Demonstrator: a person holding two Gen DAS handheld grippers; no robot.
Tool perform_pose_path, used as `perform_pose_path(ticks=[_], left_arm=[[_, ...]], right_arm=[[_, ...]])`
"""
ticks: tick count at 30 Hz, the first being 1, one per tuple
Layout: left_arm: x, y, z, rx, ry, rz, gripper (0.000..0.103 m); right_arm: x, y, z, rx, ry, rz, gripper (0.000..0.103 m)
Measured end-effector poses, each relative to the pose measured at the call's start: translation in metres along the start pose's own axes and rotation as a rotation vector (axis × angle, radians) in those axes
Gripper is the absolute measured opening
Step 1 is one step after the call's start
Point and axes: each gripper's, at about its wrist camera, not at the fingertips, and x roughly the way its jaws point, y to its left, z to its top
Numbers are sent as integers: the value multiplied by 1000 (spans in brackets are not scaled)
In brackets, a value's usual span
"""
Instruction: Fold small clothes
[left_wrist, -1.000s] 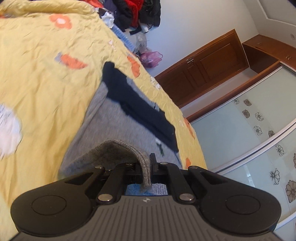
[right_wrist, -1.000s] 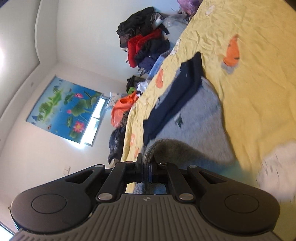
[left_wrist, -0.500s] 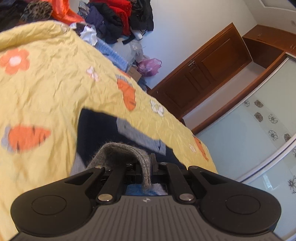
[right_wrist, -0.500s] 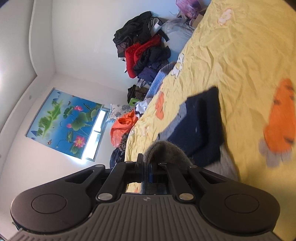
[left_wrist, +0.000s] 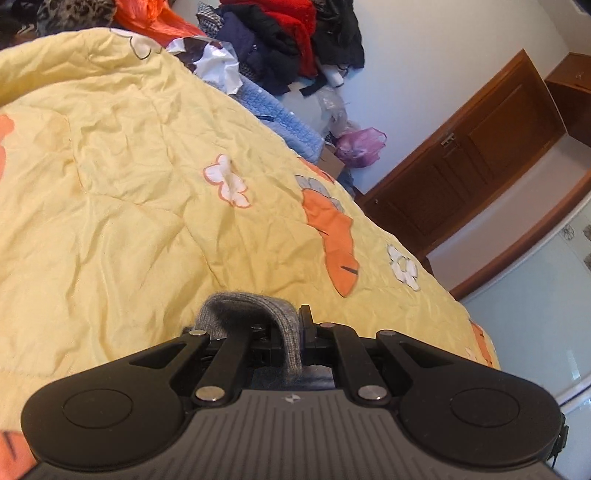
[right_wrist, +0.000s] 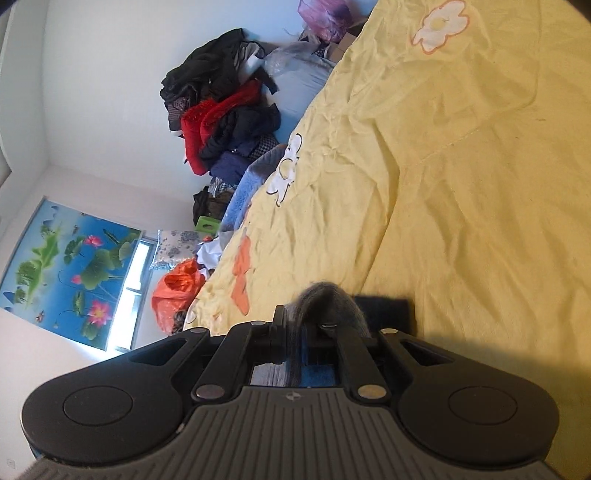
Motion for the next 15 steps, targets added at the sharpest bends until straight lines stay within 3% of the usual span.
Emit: perform_pose_path(ticks=[1, 2, 3, 4, 5, 7, 8, 11, 15], left_arm=[[6, 6, 1, -33, 13, 6, 9], [11, 13, 2, -83, 41, 1, 16], [13, 21, 1, -142, 64, -14, 23], [10, 27, -1, -179, 59, -31, 42], [2, 32, -4, -198, 29, -40, 63], [-28, 35, -11, -196, -84, -23, 87], [-46, 35, -15, -183, -141, 7, 94], [-95, 43, -34, -173, -216, 51, 95], [-145, 70, -82, -303, -169, -38, 95]], right_arm=[[3, -3, 1, 17, -12, -28, 25], [5, -7, 2, 42, -22, -46, 46], [3, -9, 0, 55, -43, -28, 55], [-4, -9, -2, 56, -66, -1, 61], [-10, -7, -5, 45, -84, 1, 67], [-27, 1, -15, -16, -107, -15, 71], [-37, 5, -21, -58, -111, -32, 71], [-72, 13, -48, -183, -119, -81, 72], [-126, -2, -96, -224, -100, -136, 76]])
